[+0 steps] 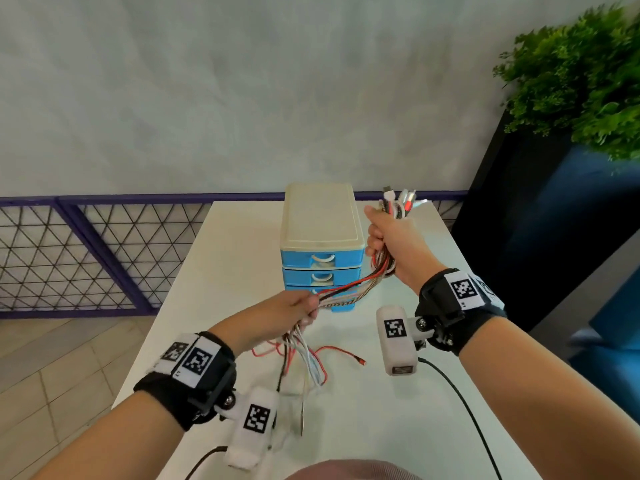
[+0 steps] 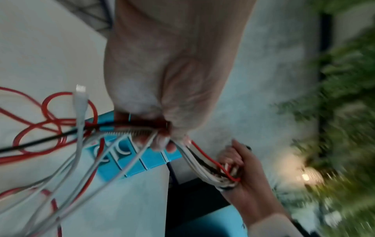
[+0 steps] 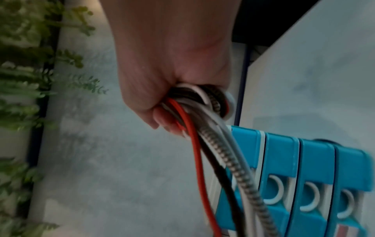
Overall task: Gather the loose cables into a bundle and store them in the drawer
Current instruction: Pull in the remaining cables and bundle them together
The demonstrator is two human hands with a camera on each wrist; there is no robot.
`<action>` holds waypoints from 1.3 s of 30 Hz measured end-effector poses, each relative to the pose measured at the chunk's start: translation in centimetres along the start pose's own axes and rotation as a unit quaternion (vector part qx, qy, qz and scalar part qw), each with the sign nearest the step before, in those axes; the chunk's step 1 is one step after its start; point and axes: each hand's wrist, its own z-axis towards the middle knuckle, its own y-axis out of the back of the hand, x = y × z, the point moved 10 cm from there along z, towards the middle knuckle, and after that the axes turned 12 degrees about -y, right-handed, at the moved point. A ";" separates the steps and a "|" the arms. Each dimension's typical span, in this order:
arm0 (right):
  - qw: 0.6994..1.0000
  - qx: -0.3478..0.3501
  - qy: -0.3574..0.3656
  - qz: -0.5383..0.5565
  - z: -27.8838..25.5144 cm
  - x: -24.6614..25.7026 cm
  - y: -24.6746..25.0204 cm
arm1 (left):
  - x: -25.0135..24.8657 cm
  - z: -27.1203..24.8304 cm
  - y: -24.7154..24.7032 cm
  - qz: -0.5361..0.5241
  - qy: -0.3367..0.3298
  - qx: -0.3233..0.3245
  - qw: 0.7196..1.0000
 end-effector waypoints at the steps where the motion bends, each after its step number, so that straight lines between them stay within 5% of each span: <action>1: 0.998 0.006 0.005 -0.059 0.0 -0.1 -0.4 | -0.8 0.4 1.0 0.086 -0.022 -0.028 0.996; 4: 0.970 0.026 0.000 -0.242 -0.6 -1.2 -1.7 | -3.6 1.0 2.5 0.274 -0.076 -0.070 0.956; 8: 0.949 0.096 -0.040 -0.297 -1.9 -3.2 -3.4 | -6.2 1.2 2.7 0.345 -0.154 -0.069 0.923; 14: 0.953 0.125 -0.067 -0.267 -2.3 -3.7 -4.0 | -4.4 1.4 3.2 0.275 -0.038 -0.039 0.960; 22: 0.952 0.152 -0.097 -0.249 -2.6 -4.2 -4.4 | -4.7 1.3 2.6 0.190 -0.098 -0.001 0.977; 31: 0.902 0.334 -0.221 -0.163 -5.9 -8.0 -7.4 | -7.5 0.9 2.5 0.234 -0.189 -0.033 0.953; 39: 0.912 0.313 -0.212 -0.159 -5.6 -8.3 -7.3 | -7.4 0.6 2.8 0.212 -0.156 -0.088 0.961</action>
